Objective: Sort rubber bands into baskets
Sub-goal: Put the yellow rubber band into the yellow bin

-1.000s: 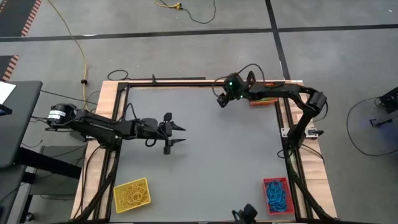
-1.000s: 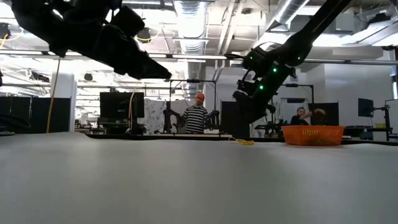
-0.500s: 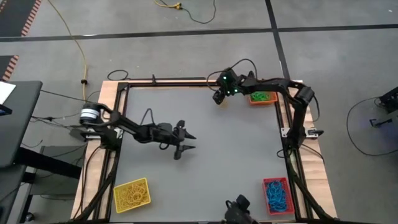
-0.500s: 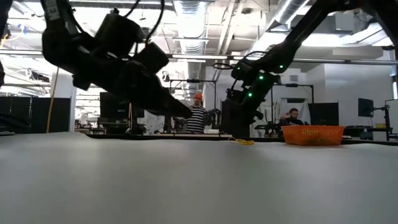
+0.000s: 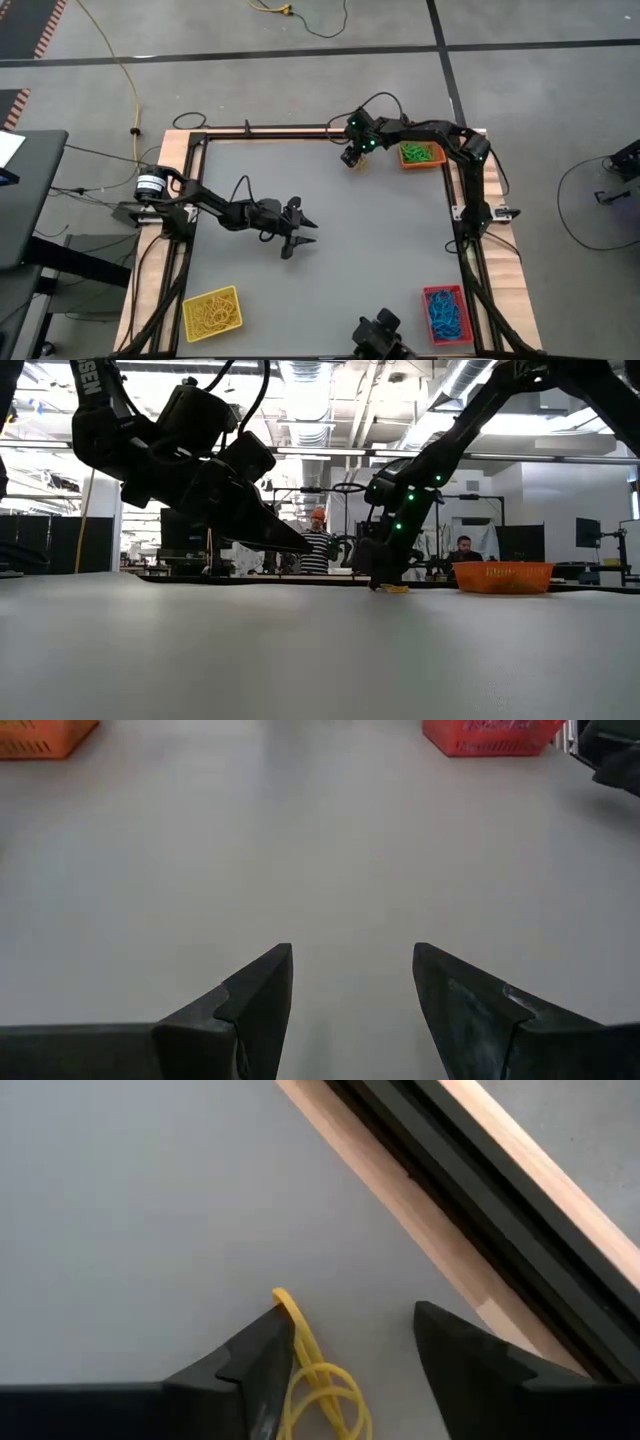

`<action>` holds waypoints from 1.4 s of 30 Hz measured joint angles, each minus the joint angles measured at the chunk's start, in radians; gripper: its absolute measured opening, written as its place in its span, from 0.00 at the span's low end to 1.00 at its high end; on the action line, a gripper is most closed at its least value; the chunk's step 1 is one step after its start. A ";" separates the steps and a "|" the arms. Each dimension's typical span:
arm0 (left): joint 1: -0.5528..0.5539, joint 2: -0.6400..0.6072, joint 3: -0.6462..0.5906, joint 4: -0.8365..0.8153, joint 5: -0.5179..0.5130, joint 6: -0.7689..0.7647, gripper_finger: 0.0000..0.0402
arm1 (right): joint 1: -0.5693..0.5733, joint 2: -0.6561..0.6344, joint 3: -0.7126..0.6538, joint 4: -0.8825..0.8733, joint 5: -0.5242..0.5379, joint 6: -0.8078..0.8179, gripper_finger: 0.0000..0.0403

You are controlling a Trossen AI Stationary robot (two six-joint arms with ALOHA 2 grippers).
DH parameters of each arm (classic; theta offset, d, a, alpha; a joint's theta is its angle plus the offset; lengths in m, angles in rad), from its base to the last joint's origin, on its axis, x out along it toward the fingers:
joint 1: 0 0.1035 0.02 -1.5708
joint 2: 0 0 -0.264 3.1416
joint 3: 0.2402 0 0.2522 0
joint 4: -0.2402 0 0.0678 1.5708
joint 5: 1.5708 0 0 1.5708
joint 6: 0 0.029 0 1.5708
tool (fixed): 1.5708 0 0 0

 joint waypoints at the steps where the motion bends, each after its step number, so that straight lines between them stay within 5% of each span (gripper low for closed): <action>1: 0.000 0.000 0.000 0.000 0.000 0.000 0.49 | 0.001 0.000 0.000 0.001 -0.001 -0.004 0.52; 8: 0.000 0.000 0.000 0.000 0.000 -0.005 0.49 | 0.026 0.000 0.023 -0.046 -0.004 -0.062 0.10; 10: 0.000 0.000 0.000 0.000 0.000 -0.011 0.49 | 0.039 0.000 0.033 -0.057 -0.004 -0.074 0.05; 17: -0.001 0.000 0.000 -0.002 0.000 -0.039 0.49 | 0.092 -0.080 0.049 -0.079 0.007 -0.076 0.05; 31: -0.020 0.000 0.000 0.002 -0.002 -0.060 0.49 | 0.209 -0.459 0.050 -0.311 0.056 -0.027 0.08; 42: -0.040 -0.001 0.000 0.014 -0.008 -0.076 0.49 | 0.260 -0.487 0.033 -0.422 0.136 0.001 0.10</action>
